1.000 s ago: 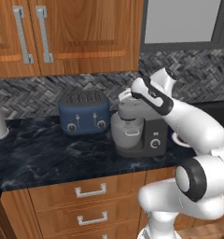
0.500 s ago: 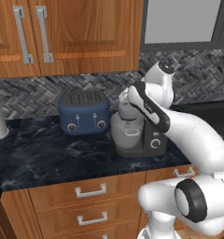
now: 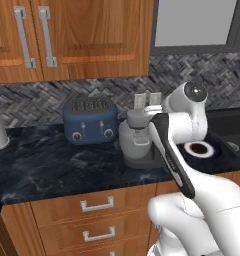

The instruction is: Add butter and sugar cubes to the stand mixer bowl and then turn on the stand mixer to begin making frosting.

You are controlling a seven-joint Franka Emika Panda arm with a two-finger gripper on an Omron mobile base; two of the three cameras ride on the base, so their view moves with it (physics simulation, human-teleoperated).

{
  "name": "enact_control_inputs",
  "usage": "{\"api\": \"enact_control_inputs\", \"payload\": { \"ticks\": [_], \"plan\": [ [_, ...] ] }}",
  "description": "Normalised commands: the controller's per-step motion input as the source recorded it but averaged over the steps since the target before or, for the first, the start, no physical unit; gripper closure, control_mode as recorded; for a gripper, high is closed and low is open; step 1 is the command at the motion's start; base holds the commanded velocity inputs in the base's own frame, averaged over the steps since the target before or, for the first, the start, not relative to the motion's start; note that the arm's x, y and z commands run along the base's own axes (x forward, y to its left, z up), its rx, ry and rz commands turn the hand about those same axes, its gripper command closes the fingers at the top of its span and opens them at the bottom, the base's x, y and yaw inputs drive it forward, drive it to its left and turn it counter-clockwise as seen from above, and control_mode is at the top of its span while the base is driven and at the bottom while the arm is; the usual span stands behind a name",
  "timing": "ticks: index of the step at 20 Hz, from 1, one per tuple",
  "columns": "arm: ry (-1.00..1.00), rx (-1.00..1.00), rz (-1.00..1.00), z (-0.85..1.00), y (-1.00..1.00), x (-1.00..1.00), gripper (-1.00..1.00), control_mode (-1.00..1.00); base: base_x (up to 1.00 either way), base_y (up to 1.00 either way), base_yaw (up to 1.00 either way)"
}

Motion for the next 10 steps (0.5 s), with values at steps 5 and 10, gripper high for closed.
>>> {"api": "enact_control_inputs", "payload": {
  "ticks": [5,10],
  "plan": [
    [-0.03,-0.24,-0.13,0.0,-0.43,-0.7,-1.0,-1.0,0.0,0.0,0.0],
    [0.07,-0.25,-0.06,-0.14,-0.37,-0.46,-1.0,-1.0,0.0,0.0,0.0]
  ]
}}
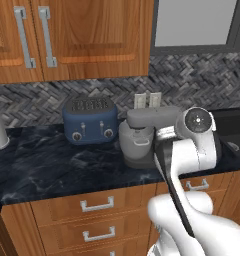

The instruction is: Add butter and sugar cubes to the stand mixer bowl and then turn on the stand mixer to begin making frosting.

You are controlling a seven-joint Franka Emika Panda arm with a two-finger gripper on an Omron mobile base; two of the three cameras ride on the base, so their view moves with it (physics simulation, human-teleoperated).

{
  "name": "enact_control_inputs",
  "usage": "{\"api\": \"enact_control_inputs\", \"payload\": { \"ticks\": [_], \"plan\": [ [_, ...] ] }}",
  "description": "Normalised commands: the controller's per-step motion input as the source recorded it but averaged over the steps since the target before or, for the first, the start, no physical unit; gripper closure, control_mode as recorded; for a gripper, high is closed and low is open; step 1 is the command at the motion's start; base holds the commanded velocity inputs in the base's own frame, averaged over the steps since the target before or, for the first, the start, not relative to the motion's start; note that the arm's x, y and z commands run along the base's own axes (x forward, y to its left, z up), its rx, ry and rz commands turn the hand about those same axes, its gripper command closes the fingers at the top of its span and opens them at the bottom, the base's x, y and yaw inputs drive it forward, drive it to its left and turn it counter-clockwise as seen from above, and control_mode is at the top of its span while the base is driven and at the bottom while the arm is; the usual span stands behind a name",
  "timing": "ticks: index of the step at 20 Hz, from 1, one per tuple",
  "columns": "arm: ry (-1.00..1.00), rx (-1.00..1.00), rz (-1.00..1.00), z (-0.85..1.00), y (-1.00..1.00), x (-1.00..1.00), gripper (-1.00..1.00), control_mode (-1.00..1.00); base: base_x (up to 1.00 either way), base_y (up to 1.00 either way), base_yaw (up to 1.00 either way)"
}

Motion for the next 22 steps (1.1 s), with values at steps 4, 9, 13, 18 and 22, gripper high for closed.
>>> {"api": "enact_control_inputs", "payload": {
  "ticks": [4,9,13,18,22],
  "plan": [
    [0.23,-0.21,-0.01,-0.34,-0.15,-0.15,-1.0,-1.0,0.0,0.0,0.0],
    [0.37,-0.12,0.0,-0.47,0.0,0.1,-1.0,-1.0,0.0,0.0,0.0],
    [0.16,-0.06,0.0,-0.53,0.0,0.05,-1.0,-1.0,0.0,0.0,0.0],
    [0.0,-0.01,0.0,-0.63,0.0,0.0,-1.0,-1.0,0.0,0.0,0.0],
    [0.0,0.0,0.0,-0.57,0.0,0.15,-1.0,-1.0,0.0,0.0,0.0]
  ]
}}
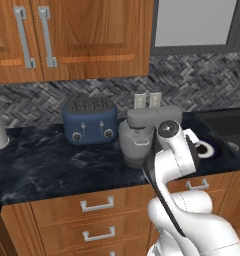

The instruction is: Add butter and sugar cubes to the stand mixer bowl and then turn on the stand mixer to begin making frosting.

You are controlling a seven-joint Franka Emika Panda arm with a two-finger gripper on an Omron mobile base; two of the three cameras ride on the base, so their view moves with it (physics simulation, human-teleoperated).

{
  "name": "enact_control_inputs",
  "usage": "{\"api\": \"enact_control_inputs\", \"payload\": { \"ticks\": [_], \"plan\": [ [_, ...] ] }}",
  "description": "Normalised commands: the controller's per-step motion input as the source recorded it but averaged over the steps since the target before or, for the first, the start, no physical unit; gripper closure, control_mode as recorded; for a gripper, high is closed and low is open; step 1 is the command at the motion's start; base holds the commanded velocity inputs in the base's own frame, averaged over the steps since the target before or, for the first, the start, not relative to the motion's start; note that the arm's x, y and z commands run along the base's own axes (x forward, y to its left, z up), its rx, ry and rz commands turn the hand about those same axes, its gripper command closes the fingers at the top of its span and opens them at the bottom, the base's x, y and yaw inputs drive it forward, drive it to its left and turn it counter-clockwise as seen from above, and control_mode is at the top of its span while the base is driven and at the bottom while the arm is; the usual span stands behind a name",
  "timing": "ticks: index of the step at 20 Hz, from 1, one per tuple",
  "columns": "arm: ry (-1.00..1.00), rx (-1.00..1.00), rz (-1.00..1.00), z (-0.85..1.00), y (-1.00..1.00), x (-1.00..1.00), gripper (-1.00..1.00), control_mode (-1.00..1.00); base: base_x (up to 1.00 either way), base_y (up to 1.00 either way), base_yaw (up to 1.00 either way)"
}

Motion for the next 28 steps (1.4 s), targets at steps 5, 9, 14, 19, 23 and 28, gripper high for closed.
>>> {"api": "enact_control_inputs", "payload": {
  "ticks": [5,9,14,19,23,28],
  "plan": [
    [0.0,0.0,0.0,-0.22,0.0,0.43,-1.0,-1.0,0.0,0.0,0.0],
    [0.0,0.0,0.0,-0.09,0.0,0.4,-1.0,-1.0,0.0,0.0,0.0],
    [0.0,-0.01,0.0,-0.19,-0.04,0.32,-1.0,-1.0,0.0,0.0,0.0],
    [0.0,-0.04,0.0,-0.38,-0.13,0.39,-1.0,-1.0,0.0,0.0,0.0],
    [0.01,-0.07,0.0,-0.48,-0.11,0.38,-1.0,-1.0,0.0,0.0,0.0],
    [0.01,-0.06,0.0,-0.5,-0.12,0.3,-1.0,-1.0,0.0,0.0,0.0]
  ]
}}
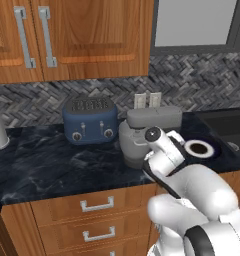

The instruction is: Add butter and sugar cubes to the stand mixer bowl and then turn on the stand mixer to begin making frosting.

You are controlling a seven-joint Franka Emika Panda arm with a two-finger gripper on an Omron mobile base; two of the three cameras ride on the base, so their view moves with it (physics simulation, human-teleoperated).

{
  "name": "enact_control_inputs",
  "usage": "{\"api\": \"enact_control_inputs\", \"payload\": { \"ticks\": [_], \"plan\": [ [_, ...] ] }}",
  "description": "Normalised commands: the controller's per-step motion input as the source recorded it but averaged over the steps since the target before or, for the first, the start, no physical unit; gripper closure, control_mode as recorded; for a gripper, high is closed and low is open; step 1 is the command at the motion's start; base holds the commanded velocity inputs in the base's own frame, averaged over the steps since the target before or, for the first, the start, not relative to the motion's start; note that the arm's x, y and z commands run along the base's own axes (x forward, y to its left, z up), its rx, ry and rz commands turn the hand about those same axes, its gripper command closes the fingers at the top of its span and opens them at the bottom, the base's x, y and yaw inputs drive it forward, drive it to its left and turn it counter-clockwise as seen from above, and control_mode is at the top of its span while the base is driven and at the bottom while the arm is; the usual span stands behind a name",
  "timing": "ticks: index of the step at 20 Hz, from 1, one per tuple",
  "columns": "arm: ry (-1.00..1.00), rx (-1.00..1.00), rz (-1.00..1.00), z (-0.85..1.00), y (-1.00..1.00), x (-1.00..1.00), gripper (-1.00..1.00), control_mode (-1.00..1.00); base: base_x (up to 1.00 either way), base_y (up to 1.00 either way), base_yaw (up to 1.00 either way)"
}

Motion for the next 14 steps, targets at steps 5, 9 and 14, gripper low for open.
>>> {"api": "enact_control_inputs", "payload": {
  "ticks": [5,9,14],
  "plan": [
    [0.01,-0.04,0.0,-0.48,-0.25,0.18,-1.0,-1.0,0.0,0.0,0.0],
    [0.0,-0.01,0.0,-0.35,-0.27,0.11,-1.0,-1.0,0.0,0.0,0.0],
    [0.0,0.0,0.0,-0.21,-0.16,0.07,-1.0,-1.0,0.0,0.0,0.0]
  ]
}}
